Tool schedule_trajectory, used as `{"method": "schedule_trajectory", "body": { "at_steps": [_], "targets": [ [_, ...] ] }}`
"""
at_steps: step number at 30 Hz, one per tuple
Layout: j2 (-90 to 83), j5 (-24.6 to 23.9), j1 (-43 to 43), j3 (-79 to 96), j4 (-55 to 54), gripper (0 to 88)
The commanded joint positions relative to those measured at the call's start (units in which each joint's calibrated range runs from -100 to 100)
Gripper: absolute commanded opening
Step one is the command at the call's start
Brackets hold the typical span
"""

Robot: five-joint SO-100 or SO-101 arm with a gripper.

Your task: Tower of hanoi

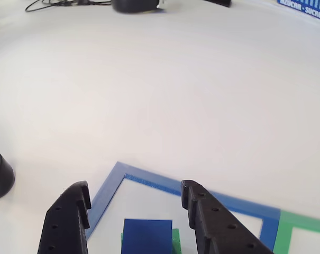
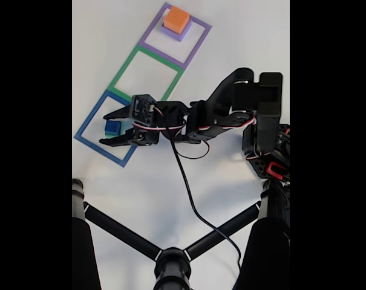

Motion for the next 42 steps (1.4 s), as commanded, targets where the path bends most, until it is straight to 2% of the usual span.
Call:
{"method": "schedule_trajectory", "body": {
  "at_steps": [1, 4, 6, 8, 13, 19, 23, 28, 42],
  "targets": [
    [-14.9, 0.0, 2.0, -2.9, 13.1, 16.9],
    [-24.4, 0.0, 3.7, -8.2, 31.0, 13.0],
    [-30.0, 0.0, 5.4, -13.0, 45.8, 4.9],
    [-34.7, 0.0, 7.2, -15.5, 56.0, 0.1],
    [-44.0, 0.0, 12.9, -19.8, 77.2, 0.0],
    [-44.6, 0.0, 20.5, -46.0, 114.6, 0.0],
    [-42.9, 0.0, 26.2, -61.8, 131.9, 0.0],
    [-41.9, 0.0, 32.6, -70.1, 139.7, 0.0],
    [-42.8, 0.0, 42.1, -72.7, 141.0, 2.2]
  ]
}}
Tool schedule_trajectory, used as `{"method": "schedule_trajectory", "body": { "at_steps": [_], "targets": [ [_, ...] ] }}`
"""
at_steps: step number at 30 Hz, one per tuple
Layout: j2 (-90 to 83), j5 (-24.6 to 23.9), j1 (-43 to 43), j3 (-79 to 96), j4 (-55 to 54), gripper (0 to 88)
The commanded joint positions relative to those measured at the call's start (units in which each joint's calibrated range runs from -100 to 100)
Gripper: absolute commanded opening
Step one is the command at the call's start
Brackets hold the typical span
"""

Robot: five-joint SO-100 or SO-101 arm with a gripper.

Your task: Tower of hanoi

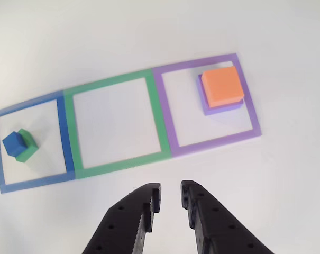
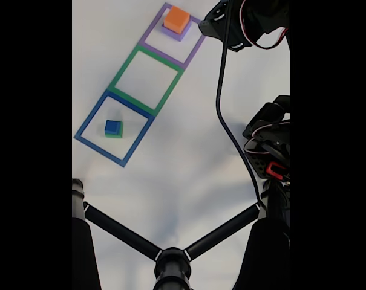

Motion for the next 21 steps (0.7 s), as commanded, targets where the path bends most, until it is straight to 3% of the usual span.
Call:
{"method": "schedule_trajectory", "body": {
  "at_steps": [1, 9, 16, 19, 21],
  "targets": [
    [-1.0, 0.0, 4.1, 0.3, 1.3, 3.2],
    [-5.4, 0.0, 11.2, 14.3, -7.3, 8.2],
    [-12.4, 0.0, 16.9, 34.4, -24.9, 21.2],
    [-16.2, 0.0, 18.4, 45.6, -34.9, 32.9],
    [-18.4, 0.0, 19.1, 52.3, -41.2, 35.2]
  ]
}}
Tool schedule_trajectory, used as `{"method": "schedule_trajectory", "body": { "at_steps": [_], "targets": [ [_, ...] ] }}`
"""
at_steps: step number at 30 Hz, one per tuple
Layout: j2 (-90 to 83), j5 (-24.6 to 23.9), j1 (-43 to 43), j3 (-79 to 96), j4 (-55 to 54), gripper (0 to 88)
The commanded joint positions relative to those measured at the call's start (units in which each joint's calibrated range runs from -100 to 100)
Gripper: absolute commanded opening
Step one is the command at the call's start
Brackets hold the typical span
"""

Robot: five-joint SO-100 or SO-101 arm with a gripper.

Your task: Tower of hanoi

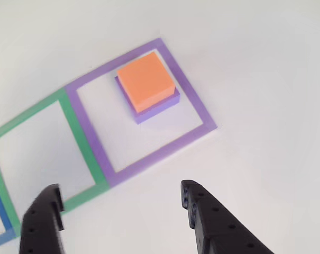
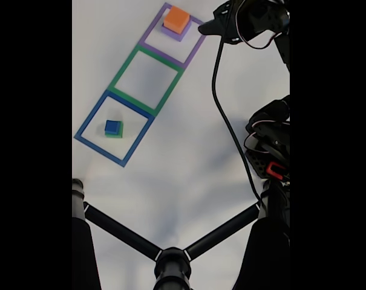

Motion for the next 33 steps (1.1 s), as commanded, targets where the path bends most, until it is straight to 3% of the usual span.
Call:
{"method": "schedule_trajectory", "body": {
  "at_steps": [1, 6, 12, 21, 33],
  "targets": [
    [-5.8, 0.0, 1.8, 12.8, -14.6, 36.2],
    [-7.8, 0.0, 2.7, 28.3, -34.1, 41.9],
    [-4.8, 0.0, 4.7, 42.2, -56.6, 42.9],
    [15.4, 0.0, 4.7, 48.4, -89.3, 43.1],
    [31.1, 0.0, 6.8, 48.1, -106.0, 43.0]
  ]
}}
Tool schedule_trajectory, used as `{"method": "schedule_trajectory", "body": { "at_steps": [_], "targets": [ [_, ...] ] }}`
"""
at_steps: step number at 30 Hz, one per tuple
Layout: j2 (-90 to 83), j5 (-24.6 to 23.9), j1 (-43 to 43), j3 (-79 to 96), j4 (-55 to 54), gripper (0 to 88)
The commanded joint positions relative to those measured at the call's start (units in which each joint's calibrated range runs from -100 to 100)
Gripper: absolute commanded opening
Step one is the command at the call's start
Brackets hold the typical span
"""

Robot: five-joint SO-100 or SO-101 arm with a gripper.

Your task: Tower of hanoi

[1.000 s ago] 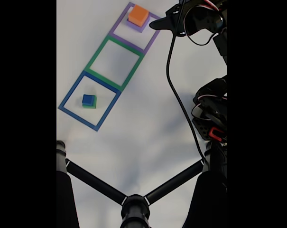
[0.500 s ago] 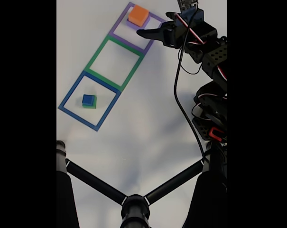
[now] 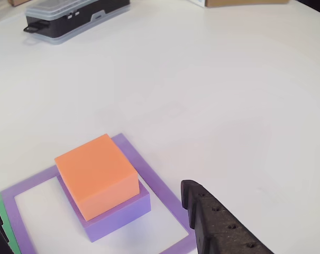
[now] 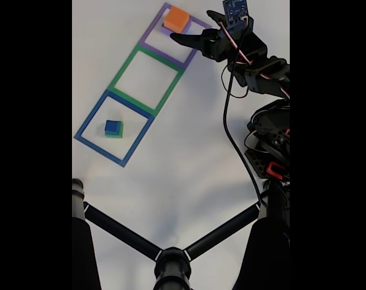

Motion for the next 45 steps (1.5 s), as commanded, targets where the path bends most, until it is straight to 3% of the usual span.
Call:
{"method": "schedule_trajectory", "body": {
  "at_steps": [1, 16, 45],
  "targets": [
    [4.8, 0.0, 1.5, -1.3, -6.9, 42.9],
    [23.6, 0.0, -0.4, -7.0, -22.8, 42.5],
    [40.4, 0.0, -3.3, -18.6, -30.7, 42.4]
  ]
}}
